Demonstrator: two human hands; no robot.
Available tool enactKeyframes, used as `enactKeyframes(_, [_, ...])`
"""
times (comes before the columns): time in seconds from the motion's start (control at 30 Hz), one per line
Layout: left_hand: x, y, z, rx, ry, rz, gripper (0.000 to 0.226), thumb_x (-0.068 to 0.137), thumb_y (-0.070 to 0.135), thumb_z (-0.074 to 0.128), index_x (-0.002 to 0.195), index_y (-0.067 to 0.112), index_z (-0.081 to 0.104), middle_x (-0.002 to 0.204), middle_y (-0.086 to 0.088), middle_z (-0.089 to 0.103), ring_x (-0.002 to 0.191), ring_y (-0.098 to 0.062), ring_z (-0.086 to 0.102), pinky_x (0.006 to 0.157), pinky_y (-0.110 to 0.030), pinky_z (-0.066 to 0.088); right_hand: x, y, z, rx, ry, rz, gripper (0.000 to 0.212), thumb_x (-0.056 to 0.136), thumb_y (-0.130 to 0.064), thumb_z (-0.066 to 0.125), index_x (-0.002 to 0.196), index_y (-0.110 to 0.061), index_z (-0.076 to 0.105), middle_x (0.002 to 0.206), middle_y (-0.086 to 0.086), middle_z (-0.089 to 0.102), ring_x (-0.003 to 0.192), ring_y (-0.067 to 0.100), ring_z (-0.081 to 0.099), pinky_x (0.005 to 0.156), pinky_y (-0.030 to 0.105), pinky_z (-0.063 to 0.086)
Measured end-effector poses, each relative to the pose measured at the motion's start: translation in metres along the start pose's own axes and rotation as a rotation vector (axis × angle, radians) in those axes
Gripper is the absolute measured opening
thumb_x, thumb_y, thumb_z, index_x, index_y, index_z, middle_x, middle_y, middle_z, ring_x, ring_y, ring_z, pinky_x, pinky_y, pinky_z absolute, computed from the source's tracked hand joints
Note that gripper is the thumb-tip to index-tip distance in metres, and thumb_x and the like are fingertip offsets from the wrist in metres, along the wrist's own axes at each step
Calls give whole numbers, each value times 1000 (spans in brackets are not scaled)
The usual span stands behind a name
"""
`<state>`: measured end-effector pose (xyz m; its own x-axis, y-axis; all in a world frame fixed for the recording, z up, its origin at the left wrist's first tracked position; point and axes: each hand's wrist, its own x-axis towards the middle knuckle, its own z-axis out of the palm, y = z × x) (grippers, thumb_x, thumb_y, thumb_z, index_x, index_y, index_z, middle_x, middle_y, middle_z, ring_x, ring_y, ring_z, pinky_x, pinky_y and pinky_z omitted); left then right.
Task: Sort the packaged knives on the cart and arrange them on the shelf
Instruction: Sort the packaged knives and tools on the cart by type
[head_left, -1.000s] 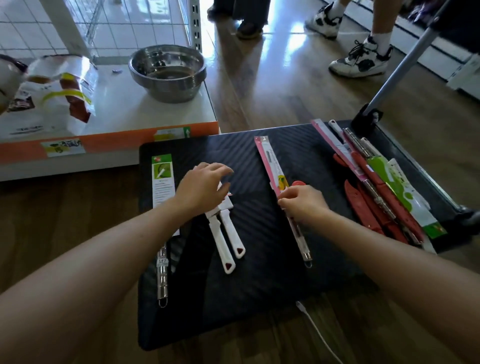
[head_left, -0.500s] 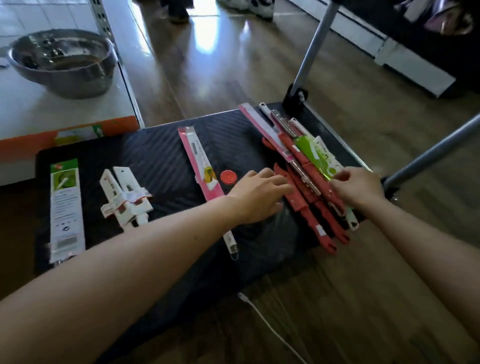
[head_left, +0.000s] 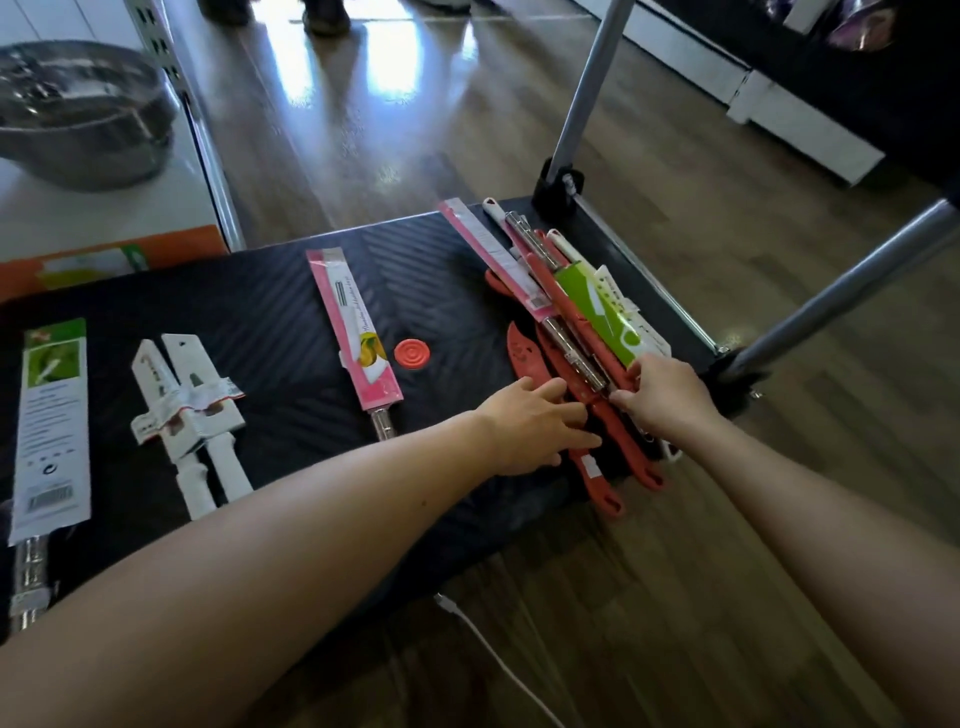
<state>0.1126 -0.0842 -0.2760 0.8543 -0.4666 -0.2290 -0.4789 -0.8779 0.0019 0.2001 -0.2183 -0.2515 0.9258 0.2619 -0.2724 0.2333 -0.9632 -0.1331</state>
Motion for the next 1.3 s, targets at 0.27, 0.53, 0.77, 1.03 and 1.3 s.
enactKeyframes(0.27, [-15, -19, 3, 257, 56, 122, 40, 99, 31, 40, 138, 34, 32, 139, 3, 40, 132, -24, 32, 95, -35, 37, 2, 6, -2, 2, 304, -36, 23, 88, -12, 48, 94, -6, 70, 93, 18, 69, 89, 37, 63, 66, 30, 38])
enactKeyframes(0.53, [-46, -60, 6, 245, 150, 81, 31, 79, 30, 67, 109, 36, 64, 100, 7, 68, 96, -21, 63, 73, -30, 52, -2, -22, -4, 124, 339, -157, 28, 89, -9, 55, 112, -14, 69, 111, 12, 70, 104, 33, 62, 90, 35, 48])
enactKeyframes(0.77, [-69, -81, 17, 9, 107, -208, 49, 98, 39, 38, 145, 41, 24, 154, 14, 26, 138, -17, 29, 108, -33, 31, 12, -40, -12, 276, 437, -346, 29, 84, 3, 53, 99, -14, 72, 98, 12, 72, 91, 31, 65, 87, 40, 51])
enactKeyframes(1.03, [-109, -107, 17, -222, 136, -538, 46, 98, 47, 33, 143, 44, 29, 156, 14, 23, 143, -17, 21, 109, -39, 26, 35, -63, -20, 134, 494, -898, 13, 79, 5, 63, 89, 1, 68, 103, 17, 72, 97, 33, 69, 85, 40, 54])
enactKeyframes(1.3, [-131, -106, 20, -290, 185, -604, 47, 97, 46, 34, 144, 43, 28, 156, 12, 23, 145, -17, 18, 109, -39, 28, 44, -120, -8, -374, 119, -1238, 37, 76, 18, 56, 108, 2, 65, 126, 18, 62, 124, 35, 52, 93, 54, 50])
